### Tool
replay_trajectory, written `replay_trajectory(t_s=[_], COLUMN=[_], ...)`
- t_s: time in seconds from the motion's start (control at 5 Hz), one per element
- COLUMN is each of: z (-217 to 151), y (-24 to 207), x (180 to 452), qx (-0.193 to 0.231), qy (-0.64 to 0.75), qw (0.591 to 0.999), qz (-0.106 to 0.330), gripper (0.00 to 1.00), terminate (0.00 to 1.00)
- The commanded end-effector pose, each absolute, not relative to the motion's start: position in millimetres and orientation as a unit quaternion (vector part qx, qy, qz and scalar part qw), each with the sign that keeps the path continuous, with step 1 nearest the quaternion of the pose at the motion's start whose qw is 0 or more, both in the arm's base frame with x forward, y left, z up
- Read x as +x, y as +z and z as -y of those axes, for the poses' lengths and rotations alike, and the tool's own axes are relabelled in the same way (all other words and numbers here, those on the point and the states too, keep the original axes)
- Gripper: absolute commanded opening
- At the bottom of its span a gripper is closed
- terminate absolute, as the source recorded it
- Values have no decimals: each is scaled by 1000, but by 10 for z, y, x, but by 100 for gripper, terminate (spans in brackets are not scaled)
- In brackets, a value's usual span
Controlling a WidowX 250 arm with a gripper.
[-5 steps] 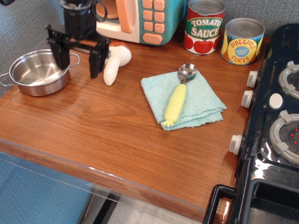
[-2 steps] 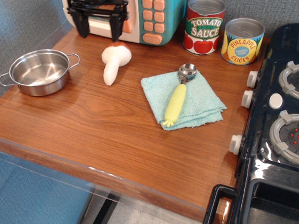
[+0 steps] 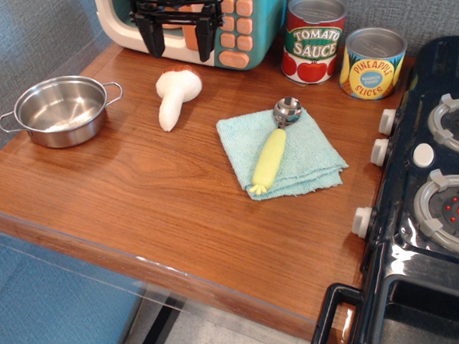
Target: Move the mushroom to the front of the counter
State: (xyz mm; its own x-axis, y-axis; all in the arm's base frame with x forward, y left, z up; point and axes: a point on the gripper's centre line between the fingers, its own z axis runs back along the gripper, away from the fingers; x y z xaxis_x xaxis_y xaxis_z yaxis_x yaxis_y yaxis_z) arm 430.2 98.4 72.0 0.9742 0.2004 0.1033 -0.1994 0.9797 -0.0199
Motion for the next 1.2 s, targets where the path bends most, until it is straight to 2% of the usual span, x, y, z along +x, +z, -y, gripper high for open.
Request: replay_trajectory(t_s=[0.0, 0.2, 0.4, 0.6, 0.8, 1.0], z=[-1024, -1077, -1079, -1097, -1057, -969], y=[622, 442, 423, 474, 748, 1066], x=[4237, 4209, 4216, 4212, 4134, 3877], qx=[62, 87, 87, 89, 86, 57], qy=[83, 79, 81, 82, 74, 57], qw=[993, 992, 992, 992, 991, 992], qz=[63, 46, 43, 48, 73, 101], gripper=[100, 100, 100, 0, 0, 0], terminate=[0, 0, 0, 0, 0, 0])
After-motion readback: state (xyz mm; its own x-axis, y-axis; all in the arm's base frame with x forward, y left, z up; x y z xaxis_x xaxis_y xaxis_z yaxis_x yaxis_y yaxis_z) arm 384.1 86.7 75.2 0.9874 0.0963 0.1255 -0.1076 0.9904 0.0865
